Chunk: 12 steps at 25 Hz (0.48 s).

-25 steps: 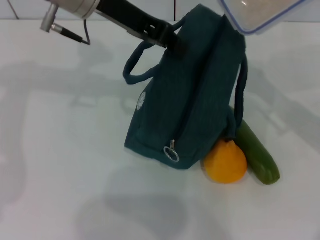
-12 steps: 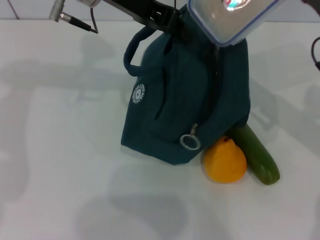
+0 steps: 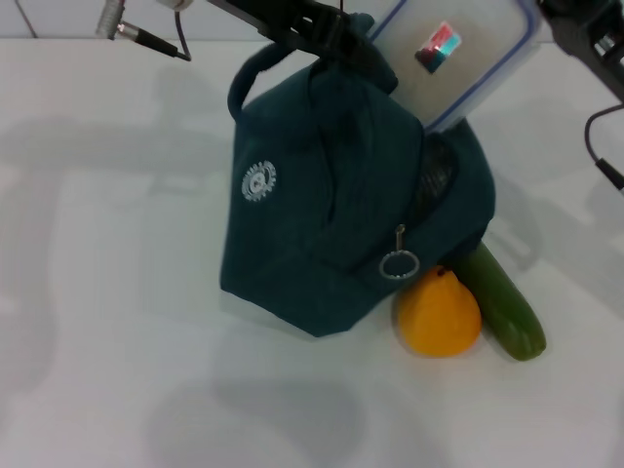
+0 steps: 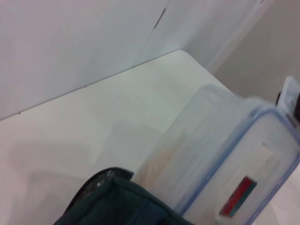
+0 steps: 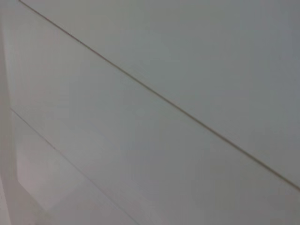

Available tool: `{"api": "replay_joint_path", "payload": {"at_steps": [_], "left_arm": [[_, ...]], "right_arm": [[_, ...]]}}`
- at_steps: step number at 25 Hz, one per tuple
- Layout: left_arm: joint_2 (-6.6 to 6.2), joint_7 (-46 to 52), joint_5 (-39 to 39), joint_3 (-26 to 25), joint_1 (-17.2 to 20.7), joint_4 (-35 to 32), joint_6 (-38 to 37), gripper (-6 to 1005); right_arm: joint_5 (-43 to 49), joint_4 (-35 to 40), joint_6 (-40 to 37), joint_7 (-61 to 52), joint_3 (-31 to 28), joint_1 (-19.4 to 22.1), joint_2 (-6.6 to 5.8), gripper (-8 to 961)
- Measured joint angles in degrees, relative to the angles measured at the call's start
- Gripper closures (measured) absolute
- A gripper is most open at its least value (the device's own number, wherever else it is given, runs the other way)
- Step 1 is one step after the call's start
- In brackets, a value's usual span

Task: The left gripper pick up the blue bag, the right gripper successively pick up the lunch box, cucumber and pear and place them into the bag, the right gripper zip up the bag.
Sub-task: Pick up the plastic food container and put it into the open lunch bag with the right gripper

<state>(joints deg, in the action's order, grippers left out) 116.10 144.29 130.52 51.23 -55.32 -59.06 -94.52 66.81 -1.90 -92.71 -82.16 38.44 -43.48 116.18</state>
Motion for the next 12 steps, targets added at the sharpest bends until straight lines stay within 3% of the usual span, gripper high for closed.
{"api": "replay_joint_path", "payload": {"at_steps": [12], "left_arm": [[0.0, -0.34, -0.06, 0.01, -0.14, -0.01, 1.25, 960]], "right_arm": [[2.7, -0.99, 1.22, -0.27, 0.09, -0.02, 0.0, 844]]}}
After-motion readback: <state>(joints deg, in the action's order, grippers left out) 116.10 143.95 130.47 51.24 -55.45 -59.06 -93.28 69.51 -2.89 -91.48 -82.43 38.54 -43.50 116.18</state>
